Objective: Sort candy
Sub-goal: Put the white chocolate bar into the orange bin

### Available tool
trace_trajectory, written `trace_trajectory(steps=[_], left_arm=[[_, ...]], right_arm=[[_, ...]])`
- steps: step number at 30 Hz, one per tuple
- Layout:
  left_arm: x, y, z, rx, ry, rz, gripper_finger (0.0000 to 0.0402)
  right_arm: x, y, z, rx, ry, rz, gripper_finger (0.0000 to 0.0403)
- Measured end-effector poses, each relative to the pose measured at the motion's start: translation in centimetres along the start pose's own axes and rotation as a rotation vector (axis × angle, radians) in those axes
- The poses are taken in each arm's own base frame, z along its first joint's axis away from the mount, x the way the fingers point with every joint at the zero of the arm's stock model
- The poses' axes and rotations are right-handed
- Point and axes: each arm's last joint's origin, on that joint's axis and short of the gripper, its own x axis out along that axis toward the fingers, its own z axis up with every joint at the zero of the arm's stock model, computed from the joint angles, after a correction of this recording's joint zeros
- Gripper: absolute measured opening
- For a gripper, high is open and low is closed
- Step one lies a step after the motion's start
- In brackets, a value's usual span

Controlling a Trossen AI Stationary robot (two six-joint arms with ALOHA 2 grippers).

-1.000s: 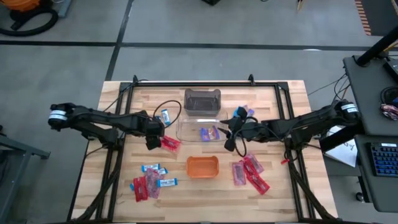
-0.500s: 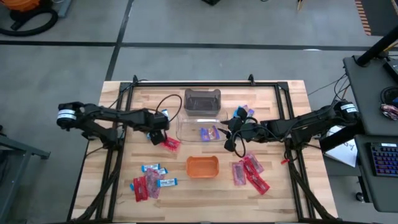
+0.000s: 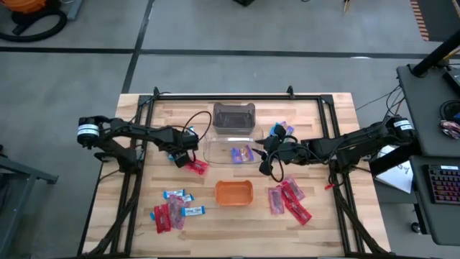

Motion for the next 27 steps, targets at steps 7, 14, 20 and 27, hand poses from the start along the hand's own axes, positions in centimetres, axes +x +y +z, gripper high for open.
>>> trace_trajectory(steps=[7, 14, 20, 27], left_arm=[[-0.1, 0.0, 0.0, -0.002, -0.005, -0.001, 0.001], [-0.9, 0.4, -0.3, -0.009, -0.021, -0.016, 0.0037], [-2.0, 1.0, -0.7, -0.027, -0.046, -0.061, 0.0037], [-4.0, 1.9, -1.3, -0.058, -0.129, -0.114, 0.0037]], right_arm=[[-0.1, 0.2, 0.0, 0.009, -0.001, 0.008, 0.0141], [-0.2, 0.3, 0.0, 0.02, -0.002, 0.012, 0.0141], [-0.2, 0.3, 0.0, 0.026, -0.002, 0.012, 0.0141], [-0.2, 0.3, 0.0, 0.026, -0.003, 0.012, 0.0141]])
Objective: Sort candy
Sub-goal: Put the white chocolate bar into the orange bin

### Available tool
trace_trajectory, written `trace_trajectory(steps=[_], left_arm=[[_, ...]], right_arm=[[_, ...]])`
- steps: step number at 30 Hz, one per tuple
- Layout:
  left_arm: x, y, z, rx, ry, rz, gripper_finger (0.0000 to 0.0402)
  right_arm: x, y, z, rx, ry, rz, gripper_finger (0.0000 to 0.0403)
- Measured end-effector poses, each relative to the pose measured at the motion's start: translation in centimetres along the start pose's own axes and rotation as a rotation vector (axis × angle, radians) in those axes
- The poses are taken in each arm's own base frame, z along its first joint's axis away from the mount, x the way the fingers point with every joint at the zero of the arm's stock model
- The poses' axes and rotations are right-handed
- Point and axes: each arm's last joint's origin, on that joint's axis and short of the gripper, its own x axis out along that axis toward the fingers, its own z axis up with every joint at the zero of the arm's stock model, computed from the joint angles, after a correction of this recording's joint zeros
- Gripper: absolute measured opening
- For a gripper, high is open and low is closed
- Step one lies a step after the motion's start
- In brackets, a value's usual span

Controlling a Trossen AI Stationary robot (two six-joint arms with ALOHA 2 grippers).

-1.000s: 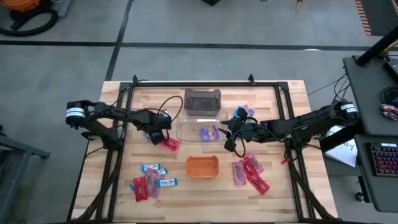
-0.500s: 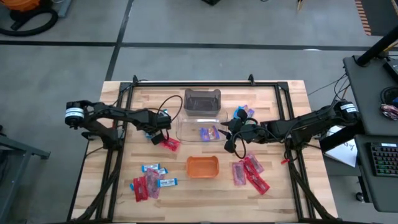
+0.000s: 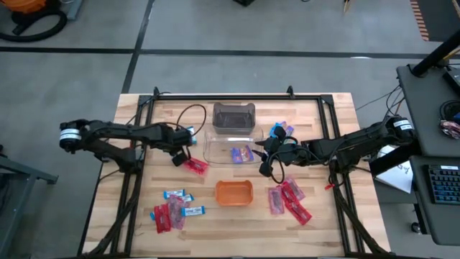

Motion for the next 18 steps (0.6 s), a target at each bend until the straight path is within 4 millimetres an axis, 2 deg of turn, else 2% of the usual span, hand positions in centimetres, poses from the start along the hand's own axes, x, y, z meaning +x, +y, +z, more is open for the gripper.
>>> trace_trajectory(steps=[9, 18], left_arm=[[-3.3, 0.7, -0.7, -0.038, -0.168, -0.129, 0.0037], [-8.3, -1.9, -0.7, 0.029, -0.582, -0.477, 0.0037]], right_arm=[[0.0, 0.0, 0.0, 0.0, 0.0, 0.0, 0.0141], [-0.5, 0.1, 0.4, 0.008, -0.025, 0.013, 0.0141]])
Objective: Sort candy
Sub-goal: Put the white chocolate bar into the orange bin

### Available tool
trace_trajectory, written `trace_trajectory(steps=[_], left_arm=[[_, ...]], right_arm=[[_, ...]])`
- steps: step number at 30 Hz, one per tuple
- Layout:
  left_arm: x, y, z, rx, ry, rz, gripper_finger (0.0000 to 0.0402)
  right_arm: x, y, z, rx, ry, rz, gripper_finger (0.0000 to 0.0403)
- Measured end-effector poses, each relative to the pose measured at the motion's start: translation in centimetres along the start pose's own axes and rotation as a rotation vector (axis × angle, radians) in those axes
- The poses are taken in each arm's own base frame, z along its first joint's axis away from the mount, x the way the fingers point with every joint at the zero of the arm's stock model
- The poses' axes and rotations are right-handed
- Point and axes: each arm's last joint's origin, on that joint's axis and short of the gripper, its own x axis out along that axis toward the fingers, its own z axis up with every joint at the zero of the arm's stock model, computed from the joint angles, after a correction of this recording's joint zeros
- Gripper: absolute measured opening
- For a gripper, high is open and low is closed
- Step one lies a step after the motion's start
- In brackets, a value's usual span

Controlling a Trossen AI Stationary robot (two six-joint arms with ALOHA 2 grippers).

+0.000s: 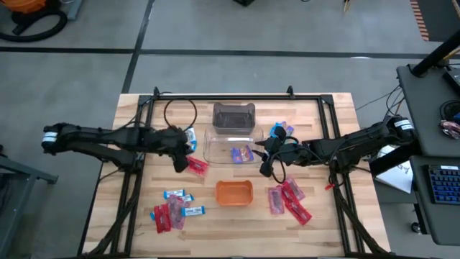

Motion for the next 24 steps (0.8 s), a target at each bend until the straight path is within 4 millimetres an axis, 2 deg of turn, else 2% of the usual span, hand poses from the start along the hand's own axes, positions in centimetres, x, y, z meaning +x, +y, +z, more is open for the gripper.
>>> trace_trajectory(steps=[4, 9, 17, 24], left_arm=[[-0.7, -2.6, 0.9, 0.037, -0.158, -0.155, 0.0037], [-0.3, -5.7, 1.6, 0.105, -0.303, -0.262, 0.0038], [2.0, -8.8, 1.0, 0.124, -0.33, -0.32, 0.0038], [4.9, -11.4, -0.2, 0.117, -0.313, -0.371, 0.0038]], right_arm=[[-0.9, 0.3, 0.4, -0.001, -0.026, 0.026, 0.0141], [-2.3, 0.8, 1.2, -0.002, -0.071, 0.069, 0.0141], [-4.3, 1.3, 2.0, 0.036, -0.114, 0.133, 0.0141], [-5.6, 2.1, 2.2, 0.092, -0.099, 0.321, 0.0141]])
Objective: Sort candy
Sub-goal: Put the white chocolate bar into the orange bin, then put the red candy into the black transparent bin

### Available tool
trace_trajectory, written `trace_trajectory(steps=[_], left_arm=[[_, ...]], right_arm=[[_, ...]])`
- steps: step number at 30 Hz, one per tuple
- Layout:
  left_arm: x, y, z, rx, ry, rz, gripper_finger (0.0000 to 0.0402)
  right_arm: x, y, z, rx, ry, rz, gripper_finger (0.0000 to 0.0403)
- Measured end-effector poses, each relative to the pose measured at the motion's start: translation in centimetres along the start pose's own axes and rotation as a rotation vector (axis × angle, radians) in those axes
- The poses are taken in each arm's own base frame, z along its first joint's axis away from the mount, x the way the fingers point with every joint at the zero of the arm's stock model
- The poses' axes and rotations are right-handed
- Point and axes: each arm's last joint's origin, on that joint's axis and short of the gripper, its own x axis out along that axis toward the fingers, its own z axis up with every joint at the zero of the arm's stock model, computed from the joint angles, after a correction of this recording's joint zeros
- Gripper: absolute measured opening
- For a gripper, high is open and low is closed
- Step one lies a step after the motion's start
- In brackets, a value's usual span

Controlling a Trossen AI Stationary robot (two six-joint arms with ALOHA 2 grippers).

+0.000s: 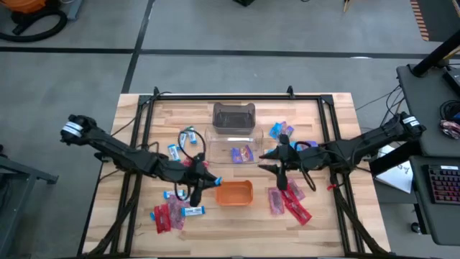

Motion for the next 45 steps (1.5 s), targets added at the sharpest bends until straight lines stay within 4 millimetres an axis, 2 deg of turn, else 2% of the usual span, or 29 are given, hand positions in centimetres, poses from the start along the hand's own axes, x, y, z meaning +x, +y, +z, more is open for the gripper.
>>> trace_trajectory(steps=[6, 11, 20, 28, 40, 45], left_arm=[[2.4, -1.2, -0.9, 0.008, 0.065, -0.002, 0.0038], [4.4, -1.1, -2.1, 0.051, 0.174, 0.091, 0.0038], [7.4, -1.8, -2.3, 0.129, 0.272, 0.135, 0.0038], [7.8, -1.4, -2.2, 0.125, 0.285, 0.128, 0.0047], [7.8, -1.2, -2.2, 0.12, 0.292, 0.125, 0.0161], [7.0, -1.1, -1.8, 0.13, 0.321, 0.135, 0.0175]], right_arm=[[-0.1, 1.0, -0.5, 0.02, 0.03, 0.054, 0.0141], [-0.5, 1.7, -1.0, 0.043, 0.062, 0.08, 0.0141], [-1.2, 3.2, -1.5, 0.054, 0.083, 0.142, 0.0141], [-1.4, 3.5, -1.8, 0.066, 0.097, 0.15, 0.0141], [-1.4, 3.4, -1.9, 0.061, 0.114, 0.143, 0.0141], [-1.4, 3.4, -1.9, 0.06, 0.115, 0.142, 0.0141]])
